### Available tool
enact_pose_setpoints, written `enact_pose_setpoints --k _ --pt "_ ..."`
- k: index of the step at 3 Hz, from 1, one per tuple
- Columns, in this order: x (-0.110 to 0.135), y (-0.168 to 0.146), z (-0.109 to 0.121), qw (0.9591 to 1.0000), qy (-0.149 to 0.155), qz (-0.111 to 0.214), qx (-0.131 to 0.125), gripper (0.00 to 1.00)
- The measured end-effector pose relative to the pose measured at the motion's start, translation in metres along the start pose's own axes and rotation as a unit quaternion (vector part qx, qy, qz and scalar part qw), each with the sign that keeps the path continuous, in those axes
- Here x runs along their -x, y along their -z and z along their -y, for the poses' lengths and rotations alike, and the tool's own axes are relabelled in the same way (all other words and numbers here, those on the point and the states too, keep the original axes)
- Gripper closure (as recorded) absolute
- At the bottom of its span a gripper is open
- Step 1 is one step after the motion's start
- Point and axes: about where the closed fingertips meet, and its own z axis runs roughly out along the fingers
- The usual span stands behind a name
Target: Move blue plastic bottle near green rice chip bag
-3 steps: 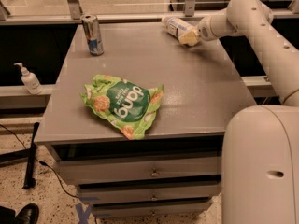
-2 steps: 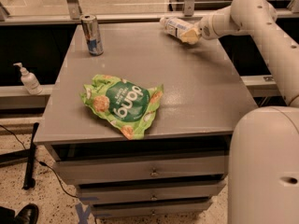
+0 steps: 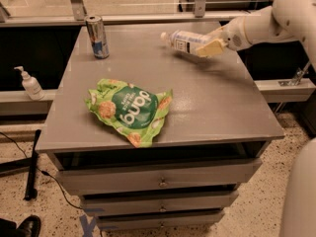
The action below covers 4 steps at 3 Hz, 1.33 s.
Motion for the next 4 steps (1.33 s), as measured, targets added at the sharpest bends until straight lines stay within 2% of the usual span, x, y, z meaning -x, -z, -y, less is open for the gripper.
enact_pose_setpoints --k 1,2,3,4 --pt "-0.028 0.030 -0.064 0.9949 0.038 -0.016 0.092 1.00" --pt "-0.052 0.059 -0.123 0.9816 0.070 -0.019 0.176 1.00" --pt "-0.057 0.077 -0.169 0.9663 0.100 -0.004 0.237 1.00" --pt "-0.055 0.085 -0.199 0.9526 0.131 0.002 0.275 0.82"
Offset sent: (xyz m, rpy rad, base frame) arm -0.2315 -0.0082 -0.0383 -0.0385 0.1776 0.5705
